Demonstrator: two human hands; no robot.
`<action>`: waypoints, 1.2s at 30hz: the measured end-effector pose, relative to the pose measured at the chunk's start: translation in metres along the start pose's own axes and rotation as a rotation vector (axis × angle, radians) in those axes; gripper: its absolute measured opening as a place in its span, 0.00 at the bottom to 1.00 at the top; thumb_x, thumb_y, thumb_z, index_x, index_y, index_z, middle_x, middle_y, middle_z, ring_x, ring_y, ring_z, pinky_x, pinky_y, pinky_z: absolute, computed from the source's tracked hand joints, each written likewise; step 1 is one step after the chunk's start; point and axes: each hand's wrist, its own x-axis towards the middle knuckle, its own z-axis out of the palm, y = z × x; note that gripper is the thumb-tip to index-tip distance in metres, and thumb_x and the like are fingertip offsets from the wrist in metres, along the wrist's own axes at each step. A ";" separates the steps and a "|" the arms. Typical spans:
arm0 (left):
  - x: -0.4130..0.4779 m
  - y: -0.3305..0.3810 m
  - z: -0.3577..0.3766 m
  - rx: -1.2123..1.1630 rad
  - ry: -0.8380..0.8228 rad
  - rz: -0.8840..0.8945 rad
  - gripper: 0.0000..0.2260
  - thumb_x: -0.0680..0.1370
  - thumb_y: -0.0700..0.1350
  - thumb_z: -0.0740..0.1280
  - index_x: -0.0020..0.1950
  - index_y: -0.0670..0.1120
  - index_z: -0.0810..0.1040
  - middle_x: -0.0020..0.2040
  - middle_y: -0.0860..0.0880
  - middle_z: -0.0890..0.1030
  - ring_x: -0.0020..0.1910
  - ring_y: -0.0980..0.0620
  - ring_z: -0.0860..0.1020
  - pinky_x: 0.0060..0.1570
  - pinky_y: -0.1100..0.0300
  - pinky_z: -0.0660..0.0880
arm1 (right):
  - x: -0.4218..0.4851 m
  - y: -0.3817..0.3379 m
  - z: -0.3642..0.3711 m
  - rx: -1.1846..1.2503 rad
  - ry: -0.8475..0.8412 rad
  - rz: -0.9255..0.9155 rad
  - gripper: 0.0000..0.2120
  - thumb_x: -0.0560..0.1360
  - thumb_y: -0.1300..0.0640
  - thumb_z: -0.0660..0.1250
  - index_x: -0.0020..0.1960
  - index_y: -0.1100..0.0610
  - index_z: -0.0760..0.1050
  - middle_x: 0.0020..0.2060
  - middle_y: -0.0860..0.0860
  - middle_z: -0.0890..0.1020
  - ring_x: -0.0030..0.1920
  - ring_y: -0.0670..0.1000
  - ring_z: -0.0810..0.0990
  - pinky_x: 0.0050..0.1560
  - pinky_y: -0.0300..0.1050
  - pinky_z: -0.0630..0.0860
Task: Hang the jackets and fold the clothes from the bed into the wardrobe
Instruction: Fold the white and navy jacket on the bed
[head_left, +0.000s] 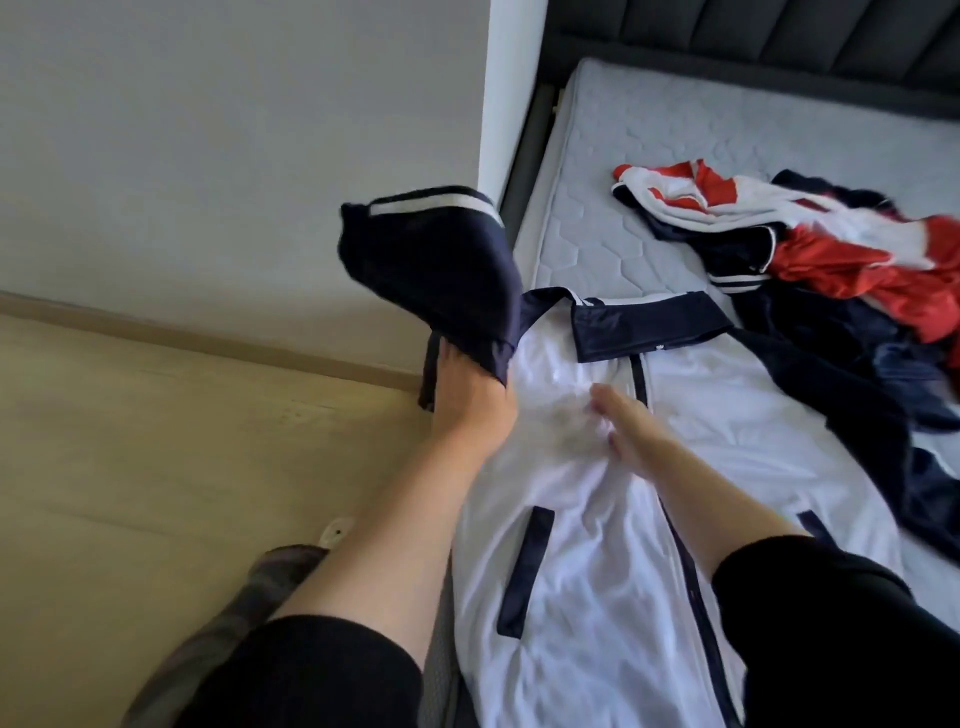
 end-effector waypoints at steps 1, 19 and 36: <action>-0.022 0.001 0.013 0.183 -0.103 0.265 0.26 0.64 0.41 0.74 0.61 0.37 0.77 0.56 0.36 0.79 0.57 0.36 0.77 0.62 0.41 0.70 | -0.006 -0.008 -0.017 0.280 -0.027 0.040 0.15 0.80 0.46 0.55 0.56 0.56 0.72 0.47 0.54 0.78 0.45 0.50 0.79 0.44 0.45 0.74; -0.098 0.008 0.030 0.409 -0.791 -0.002 0.21 0.79 0.40 0.57 0.71 0.55 0.70 0.78 0.50 0.53 0.77 0.50 0.45 0.74 0.48 0.44 | -0.076 0.046 -0.114 -0.412 0.009 0.223 0.09 0.73 0.54 0.71 0.50 0.57 0.81 0.43 0.55 0.83 0.39 0.54 0.82 0.40 0.42 0.79; -0.105 0.013 0.018 0.160 -0.555 -0.350 0.07 0.76 0.38 0.59 0.46 0.44 0.76 0.48 0.44 0.78 0.46 0.43 0.76 0.44 0.54 0.74 | -0.109 0.076 -0.161 -0.793 0.400 0.329 0.22 0.76 0.61 0.60 0.69 0.61 0.68 0.48 0.57 0.77 0.50 0.59 0.78 0.46 0.44 0.70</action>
